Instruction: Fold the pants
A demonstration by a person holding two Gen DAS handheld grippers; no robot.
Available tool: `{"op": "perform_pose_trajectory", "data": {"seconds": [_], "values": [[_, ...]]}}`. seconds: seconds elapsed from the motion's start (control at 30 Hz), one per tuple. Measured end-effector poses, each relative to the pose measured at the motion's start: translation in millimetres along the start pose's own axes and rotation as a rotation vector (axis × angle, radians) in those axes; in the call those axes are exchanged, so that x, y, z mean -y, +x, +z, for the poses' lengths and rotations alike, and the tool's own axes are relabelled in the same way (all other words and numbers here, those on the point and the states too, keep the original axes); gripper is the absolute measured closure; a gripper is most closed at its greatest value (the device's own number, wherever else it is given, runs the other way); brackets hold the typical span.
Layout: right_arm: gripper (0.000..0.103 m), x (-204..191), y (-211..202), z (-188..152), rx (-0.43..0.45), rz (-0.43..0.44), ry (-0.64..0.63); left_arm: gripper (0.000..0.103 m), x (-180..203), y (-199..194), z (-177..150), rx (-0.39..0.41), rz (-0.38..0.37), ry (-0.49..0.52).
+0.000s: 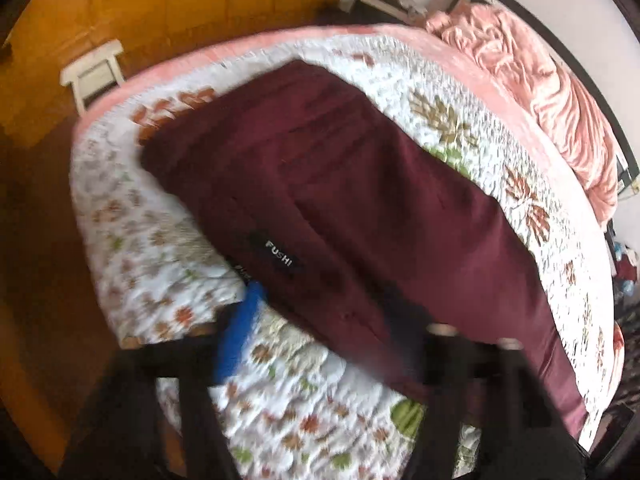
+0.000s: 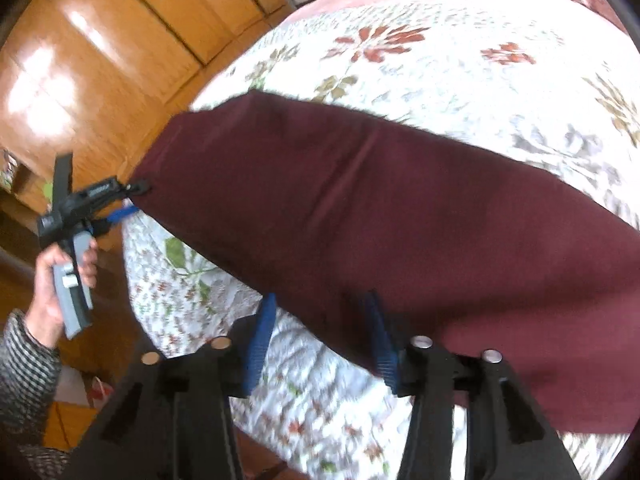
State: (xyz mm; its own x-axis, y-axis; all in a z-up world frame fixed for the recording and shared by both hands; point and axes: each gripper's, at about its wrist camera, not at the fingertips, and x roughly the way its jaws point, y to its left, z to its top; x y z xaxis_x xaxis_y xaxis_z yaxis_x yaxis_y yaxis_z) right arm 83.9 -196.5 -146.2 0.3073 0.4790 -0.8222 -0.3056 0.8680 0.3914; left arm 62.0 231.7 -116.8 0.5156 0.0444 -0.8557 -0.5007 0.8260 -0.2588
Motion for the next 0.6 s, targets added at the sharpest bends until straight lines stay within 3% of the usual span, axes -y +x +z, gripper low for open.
{"op": "perform_pose_trajectory", "data": {"seconds": [0.17, 0.23, 0.3, 0.37, 0.5, 0.6], "values": [[0.055, 50.9, -55.1, -25.7, 0.069, 0.006, 0.185, 0.034, 23.8, -35.8, -24.6, 0.052, -0.046, 0.027], [0.055, 70.1, -68.0, -35.7, 0.083, -0.001, 0.255, 0.036, 50.6, -43.2, -38.0, 0.056, -0.124, 0.105], [0.055, 86.0, -77.7, -47.2, 0.087, -0.024, 0.306, 0.036, 91.8, -39.9, -50.1, 0.021, -0.233, 0.213], [0.055, 94.3, -80.7, -55.3, 0.083, -0.027, 0.343, 0.036, 126.3, -33.8, -61.4, -0.013, -0.295, 0.302], [0.054, 103.3, -80.5, -69.8, 0.075, 0.006, 0.408, 0.036, 174.0, -9.2, -83.5, -0.070, -0.290, 0.454], [0.048, 112.0, -83.4, -78.6, 0.071, -0.004, 0.442, 0.039, 180.3, 20.4, -101.9, -0.161, -0.220, 0.532]]}}
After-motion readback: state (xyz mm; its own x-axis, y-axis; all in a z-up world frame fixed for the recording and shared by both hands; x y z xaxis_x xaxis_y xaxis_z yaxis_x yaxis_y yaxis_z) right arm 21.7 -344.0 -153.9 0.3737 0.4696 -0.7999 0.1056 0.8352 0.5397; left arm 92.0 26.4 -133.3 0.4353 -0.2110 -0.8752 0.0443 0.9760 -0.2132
